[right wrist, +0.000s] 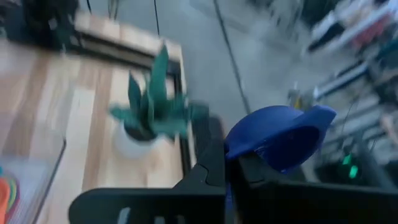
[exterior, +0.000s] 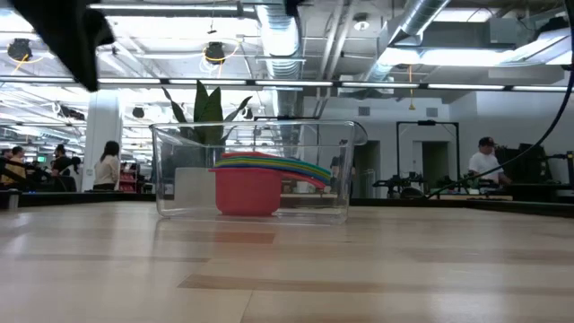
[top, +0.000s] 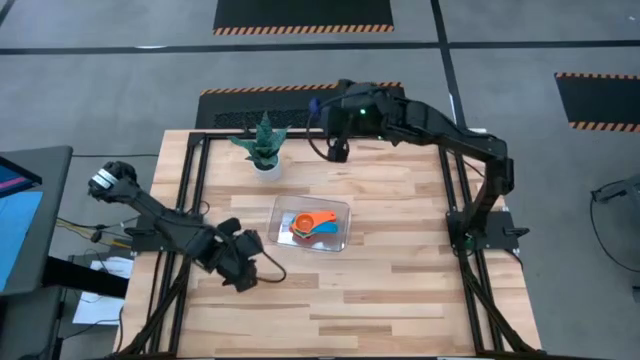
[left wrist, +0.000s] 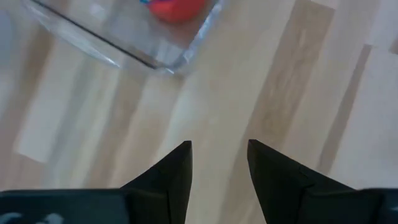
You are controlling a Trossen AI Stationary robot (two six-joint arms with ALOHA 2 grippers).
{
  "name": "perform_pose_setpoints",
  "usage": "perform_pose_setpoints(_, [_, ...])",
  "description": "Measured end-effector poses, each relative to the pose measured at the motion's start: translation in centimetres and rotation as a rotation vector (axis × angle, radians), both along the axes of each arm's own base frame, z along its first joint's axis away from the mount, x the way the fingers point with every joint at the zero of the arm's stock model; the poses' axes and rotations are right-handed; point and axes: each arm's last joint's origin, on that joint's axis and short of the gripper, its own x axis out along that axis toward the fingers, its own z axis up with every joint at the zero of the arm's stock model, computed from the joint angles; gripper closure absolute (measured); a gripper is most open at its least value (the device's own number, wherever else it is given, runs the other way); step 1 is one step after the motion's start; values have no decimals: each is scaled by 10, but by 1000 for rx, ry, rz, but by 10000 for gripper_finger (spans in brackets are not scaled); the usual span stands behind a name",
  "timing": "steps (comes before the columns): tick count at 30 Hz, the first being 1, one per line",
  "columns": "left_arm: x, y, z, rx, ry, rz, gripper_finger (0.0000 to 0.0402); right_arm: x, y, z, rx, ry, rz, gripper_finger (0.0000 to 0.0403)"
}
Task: Nest measuring cups in basket
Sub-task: Stack the dark blue measuring cup into the orange measuring cup
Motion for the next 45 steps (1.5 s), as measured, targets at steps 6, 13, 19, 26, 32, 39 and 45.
perform_pose_setpoints(6, [-13, -22, -20, -48, -52, 26, 258, 11, 28, 19, -99, -135, 107, 396])
perform_pose_setpoints(13, [-31, -36, -32, -70, -63, 93, 258, 26, 54, 11, -190, -88, 205, 396])
perform_pose_setpoints(19, [-35, -38, -35, -82, -67, 131, 258, 49, 68, -11, -228, 54, 238, 396])
perform_pose_setpoints(26, [-33, -39, -35, -78, -98, 135, 258, 84, 77, -40, -206, 175, 283, 396])
perform_pose_setpoints(32, [-33, -39, -35, -68, -110, 136, 258, 102, 85, -79, -145, 341, 305, 396])
perform_pose_setpoints(39, [-33, -39, -35, -63, -108, 125, 258, 107, 102, -111, -18, 460, 282, 396])
perform_pose_setpoints(45, [-33, -39, -34, -54, -111, 121, 258, 110, 114, -131, 113, 517, 281, 396])
